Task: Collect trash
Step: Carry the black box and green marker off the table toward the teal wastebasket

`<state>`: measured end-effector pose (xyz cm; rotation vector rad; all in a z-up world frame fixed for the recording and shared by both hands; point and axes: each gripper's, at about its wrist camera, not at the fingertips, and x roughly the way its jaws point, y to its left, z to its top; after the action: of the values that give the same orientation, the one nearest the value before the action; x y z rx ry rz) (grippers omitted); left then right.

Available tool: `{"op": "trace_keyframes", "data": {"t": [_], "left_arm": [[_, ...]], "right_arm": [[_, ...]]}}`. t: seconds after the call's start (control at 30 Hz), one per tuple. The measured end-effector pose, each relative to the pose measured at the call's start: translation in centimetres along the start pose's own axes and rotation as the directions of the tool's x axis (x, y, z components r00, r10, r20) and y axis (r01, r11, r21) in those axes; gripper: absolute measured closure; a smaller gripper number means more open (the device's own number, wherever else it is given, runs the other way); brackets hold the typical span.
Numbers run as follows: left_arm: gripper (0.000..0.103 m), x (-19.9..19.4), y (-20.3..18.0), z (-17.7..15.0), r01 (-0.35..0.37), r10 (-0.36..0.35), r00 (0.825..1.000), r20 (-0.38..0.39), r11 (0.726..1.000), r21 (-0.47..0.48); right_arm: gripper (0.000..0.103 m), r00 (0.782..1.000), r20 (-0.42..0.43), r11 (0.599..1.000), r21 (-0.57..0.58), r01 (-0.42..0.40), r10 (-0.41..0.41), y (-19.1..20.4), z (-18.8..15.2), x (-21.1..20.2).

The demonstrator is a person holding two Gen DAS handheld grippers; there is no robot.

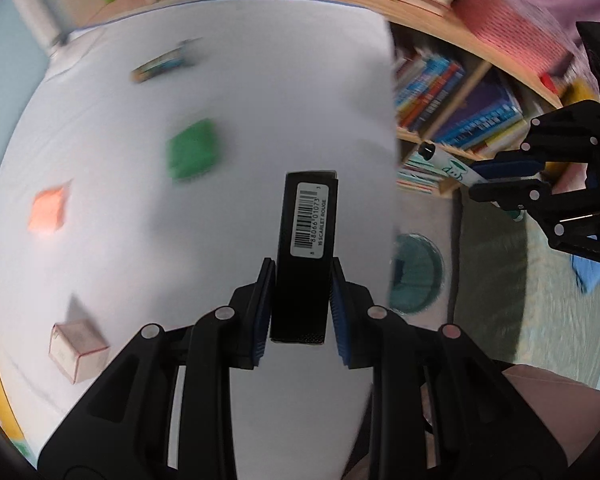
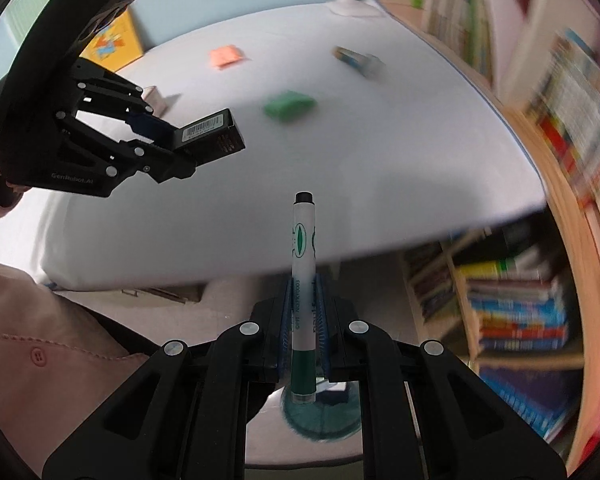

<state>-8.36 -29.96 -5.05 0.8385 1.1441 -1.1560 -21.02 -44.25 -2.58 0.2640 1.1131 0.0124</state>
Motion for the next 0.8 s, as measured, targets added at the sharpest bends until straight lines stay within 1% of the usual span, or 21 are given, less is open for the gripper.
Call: {"op": "trace_keyframes", "data": {"t": [0.1,0.23,0.4,0.6,0.8], "left_arm": [[0.078,0.5,-2.3,0.5,0.024,-0.023,1.000,-0.013,0.998,0.066],[0.078,1.5,-5.7,1.2,0.058,-0.053,0.998,-0.036,0.986,0.155],[0.078,2.6,-10.0,1.6,0.101,-0.085,0.994,-0.073,0.961,0.257],[0.078,3.8,-15.3,1.4,0.141,-0.101,0.987,-0.121,0.910,0.389],[0.078,4.9,-20.1,0.7,0.196,-0.127,0.977,-0.171,0.848,0.492]], "right_arm": [[0.090,1.000,-0.003,0.997,0.068,0.021,-0.021,-0.7,-2.4,-0.8],[0.090,0.999,-0.013,0.988,0.147,0.043,-0.041,-1.3,-5.8,-1.7],[0.090,0.997,-0.030,0.966,0.248,0.069,-0.064,-1.8,-9.8,-2.6],[0.090,0.994,-0.054,0.926,0.361,0.111,-0.098,-2.0,-14.3,-3.5],[0.090,0.990,-0.070,0.877,0.460,0.140,-0.121,-1.9,-18.1,-4.3]]}}
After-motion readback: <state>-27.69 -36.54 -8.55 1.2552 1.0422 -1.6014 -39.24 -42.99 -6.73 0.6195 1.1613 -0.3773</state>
